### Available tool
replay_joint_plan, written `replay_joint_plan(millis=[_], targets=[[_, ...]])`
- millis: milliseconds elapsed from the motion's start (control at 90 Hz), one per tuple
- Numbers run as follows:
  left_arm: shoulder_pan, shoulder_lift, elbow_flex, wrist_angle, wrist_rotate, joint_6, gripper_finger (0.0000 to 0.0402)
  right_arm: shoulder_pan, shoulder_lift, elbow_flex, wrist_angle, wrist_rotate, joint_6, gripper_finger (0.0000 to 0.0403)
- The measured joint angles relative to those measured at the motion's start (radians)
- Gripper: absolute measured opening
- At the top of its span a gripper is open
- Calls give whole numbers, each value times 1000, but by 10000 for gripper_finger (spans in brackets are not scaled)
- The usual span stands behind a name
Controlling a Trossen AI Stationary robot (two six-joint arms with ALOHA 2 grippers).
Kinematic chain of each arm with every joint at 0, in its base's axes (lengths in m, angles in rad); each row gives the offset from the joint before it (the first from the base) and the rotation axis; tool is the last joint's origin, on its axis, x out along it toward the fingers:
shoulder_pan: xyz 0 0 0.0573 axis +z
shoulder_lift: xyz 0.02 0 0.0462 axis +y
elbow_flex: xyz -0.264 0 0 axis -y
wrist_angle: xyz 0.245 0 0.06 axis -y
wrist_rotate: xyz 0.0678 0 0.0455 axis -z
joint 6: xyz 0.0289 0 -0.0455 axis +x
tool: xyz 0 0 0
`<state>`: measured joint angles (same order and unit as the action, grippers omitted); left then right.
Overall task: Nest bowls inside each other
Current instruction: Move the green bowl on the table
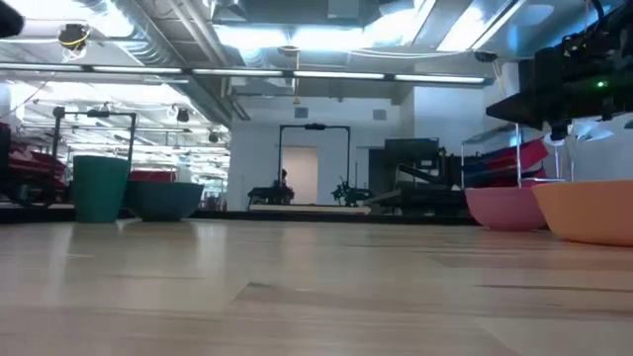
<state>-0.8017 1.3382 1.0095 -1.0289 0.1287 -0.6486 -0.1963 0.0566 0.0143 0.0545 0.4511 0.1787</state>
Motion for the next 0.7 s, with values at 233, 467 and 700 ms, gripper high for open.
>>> replay_joint_plan(millis=[233,467,700], targets=[[3,6,-40,29,-1,-6,28,0,0,0,4,-27,0,1],[2,7,-57,39,-1,0,64,0,0,0,5,-27,0,1],[-2,29,-58,39,-1,0,83,0,0,0,5,-27,0,1]])
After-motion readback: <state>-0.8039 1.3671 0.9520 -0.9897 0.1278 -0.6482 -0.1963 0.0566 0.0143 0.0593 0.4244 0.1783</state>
